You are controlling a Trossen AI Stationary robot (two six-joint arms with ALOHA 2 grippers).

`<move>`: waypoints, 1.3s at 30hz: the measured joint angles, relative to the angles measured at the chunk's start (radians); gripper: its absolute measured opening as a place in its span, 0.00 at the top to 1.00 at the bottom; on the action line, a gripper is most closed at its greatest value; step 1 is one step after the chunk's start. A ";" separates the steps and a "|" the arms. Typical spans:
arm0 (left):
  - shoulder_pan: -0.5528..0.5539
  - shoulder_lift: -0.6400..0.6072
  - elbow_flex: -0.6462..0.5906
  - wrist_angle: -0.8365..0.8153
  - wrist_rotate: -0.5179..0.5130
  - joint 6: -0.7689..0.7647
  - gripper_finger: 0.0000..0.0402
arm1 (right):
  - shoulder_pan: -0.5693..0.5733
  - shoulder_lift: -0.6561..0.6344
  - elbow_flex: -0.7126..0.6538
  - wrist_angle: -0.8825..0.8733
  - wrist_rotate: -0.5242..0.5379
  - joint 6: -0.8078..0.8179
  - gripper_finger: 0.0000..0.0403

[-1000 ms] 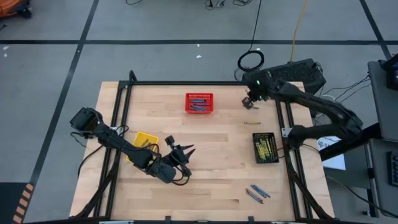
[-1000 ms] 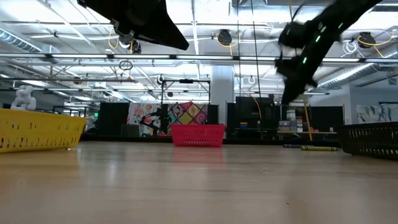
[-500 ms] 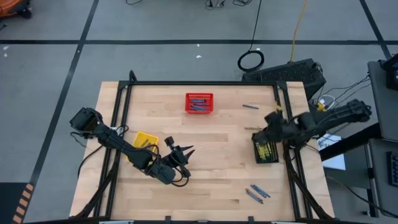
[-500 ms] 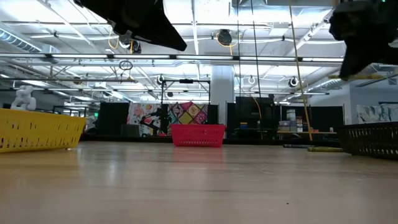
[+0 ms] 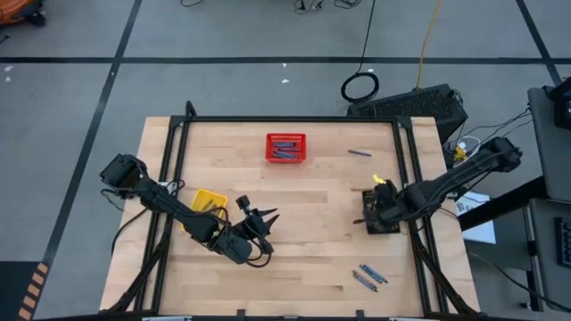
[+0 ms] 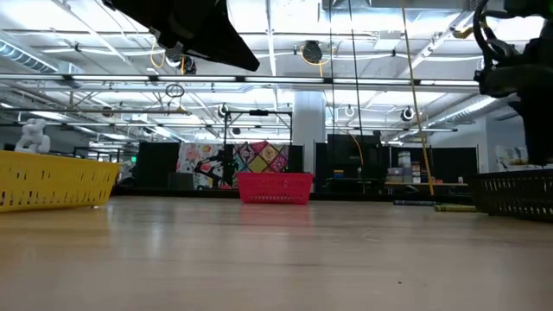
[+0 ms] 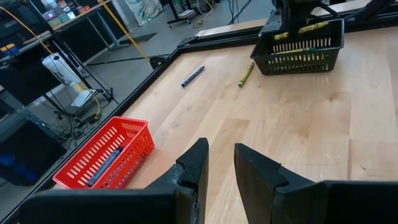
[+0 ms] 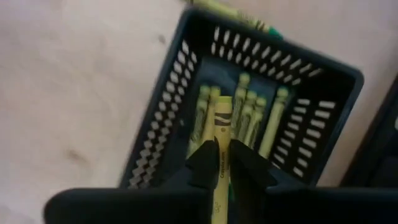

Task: Sort crayons
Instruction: Put the green crayon into the black basket

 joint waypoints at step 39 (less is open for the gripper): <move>0.005 0.000 0.000 0.016 0.021 -0.005 0.80 | -0.560 0.774 0.399 0.043 -0.065 -1.654 0.68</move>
